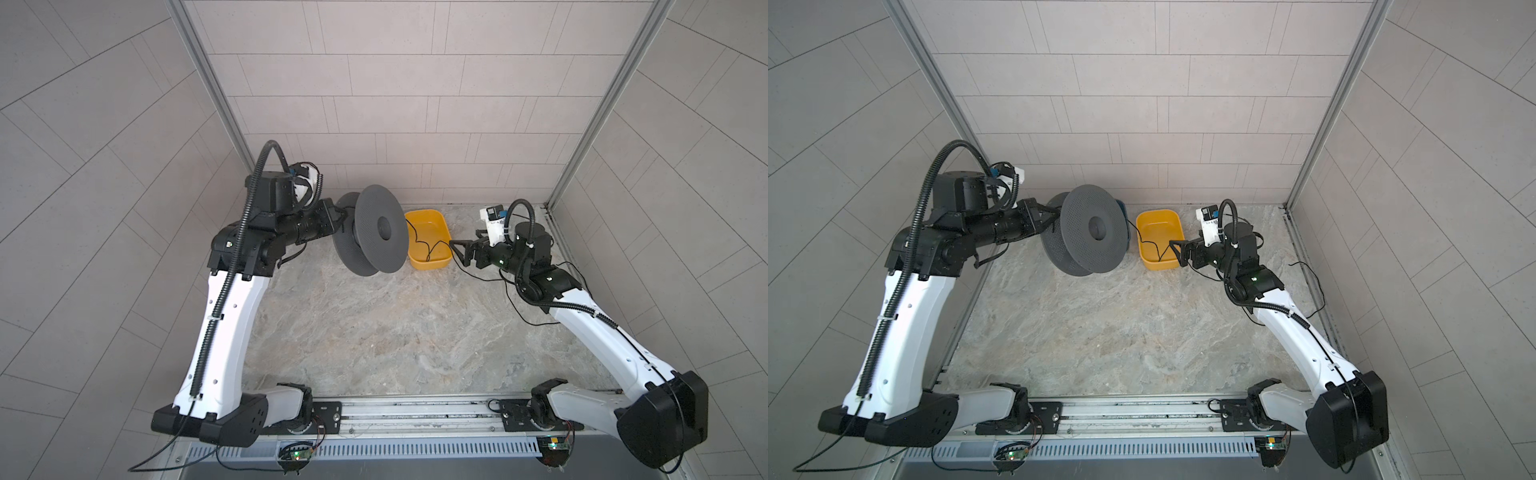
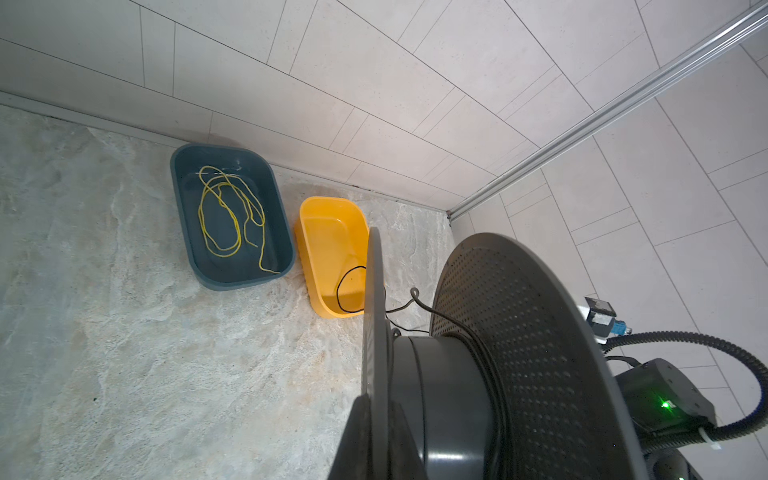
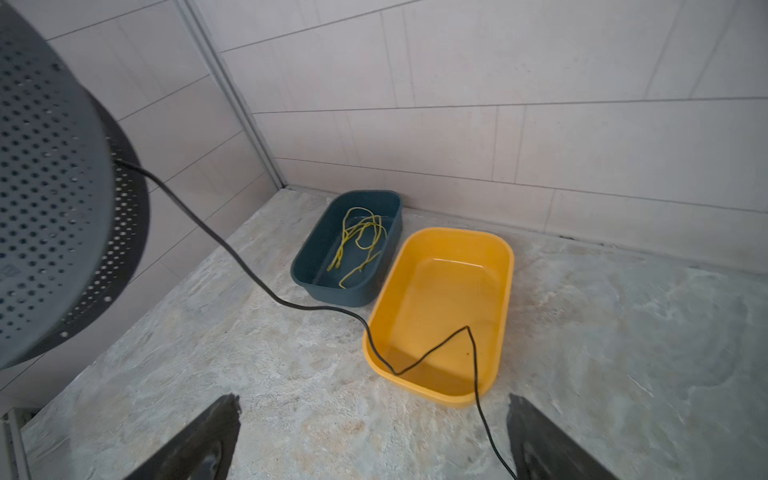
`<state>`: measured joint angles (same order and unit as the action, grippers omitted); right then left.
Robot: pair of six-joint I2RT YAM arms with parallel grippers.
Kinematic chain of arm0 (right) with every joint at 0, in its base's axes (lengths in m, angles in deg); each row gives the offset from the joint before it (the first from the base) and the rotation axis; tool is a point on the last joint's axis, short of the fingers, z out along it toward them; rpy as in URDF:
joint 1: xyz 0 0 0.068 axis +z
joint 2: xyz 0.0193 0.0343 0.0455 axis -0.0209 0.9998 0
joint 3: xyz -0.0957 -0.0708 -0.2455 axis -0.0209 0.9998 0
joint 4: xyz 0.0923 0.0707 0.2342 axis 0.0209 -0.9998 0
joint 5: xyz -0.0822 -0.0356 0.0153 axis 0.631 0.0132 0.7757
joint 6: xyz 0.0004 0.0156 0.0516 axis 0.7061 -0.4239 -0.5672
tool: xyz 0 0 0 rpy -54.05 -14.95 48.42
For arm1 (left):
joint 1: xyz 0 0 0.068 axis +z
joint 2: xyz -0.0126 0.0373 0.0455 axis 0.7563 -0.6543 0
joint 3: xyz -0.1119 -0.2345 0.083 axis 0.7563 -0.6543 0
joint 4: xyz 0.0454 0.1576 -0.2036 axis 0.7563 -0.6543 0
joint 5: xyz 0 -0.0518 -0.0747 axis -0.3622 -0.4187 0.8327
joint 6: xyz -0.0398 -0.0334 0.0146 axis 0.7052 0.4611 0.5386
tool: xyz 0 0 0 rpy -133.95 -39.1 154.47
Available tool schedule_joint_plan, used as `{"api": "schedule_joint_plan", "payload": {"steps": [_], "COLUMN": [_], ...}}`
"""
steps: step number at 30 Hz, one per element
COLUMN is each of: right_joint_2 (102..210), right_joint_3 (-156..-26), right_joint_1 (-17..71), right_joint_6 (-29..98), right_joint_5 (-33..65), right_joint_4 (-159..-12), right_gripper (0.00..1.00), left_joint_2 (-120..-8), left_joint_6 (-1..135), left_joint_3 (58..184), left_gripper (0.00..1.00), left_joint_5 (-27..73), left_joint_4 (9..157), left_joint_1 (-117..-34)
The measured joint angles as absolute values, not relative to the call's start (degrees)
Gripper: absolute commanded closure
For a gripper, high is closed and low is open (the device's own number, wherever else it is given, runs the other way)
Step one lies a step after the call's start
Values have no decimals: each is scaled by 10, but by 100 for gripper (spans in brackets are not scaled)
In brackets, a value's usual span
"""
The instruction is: Wrap the cables
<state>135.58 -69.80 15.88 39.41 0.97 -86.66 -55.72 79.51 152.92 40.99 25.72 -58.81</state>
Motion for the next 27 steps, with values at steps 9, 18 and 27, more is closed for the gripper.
{"api": "schedule_joint_plan", "payload": {"steps": [9, 18, 27], "right_joint_2": [1437, 1498, 1566], "right_joint_3": [-656, -646, -694], "right_joint_1": [179, 212, 230], "right_joint_6": [431, 458, 462], "right_joint_5": [-42, -50, -67], "right_joint_4": [-741, -657, -607], "right_gripper": [8, 7, 14], "left_joint_2": [-546, -534, -530], "left_joint_6": [805, 814, 833], "left_joint_3": [1529, 1529, 1529], "left_gripper": [100, 100, 100], "left_joint_5": [434, 458, 472], "left_joint_4": [258, 259, 274], "left_joint_1": [-588, -588, -588]}}
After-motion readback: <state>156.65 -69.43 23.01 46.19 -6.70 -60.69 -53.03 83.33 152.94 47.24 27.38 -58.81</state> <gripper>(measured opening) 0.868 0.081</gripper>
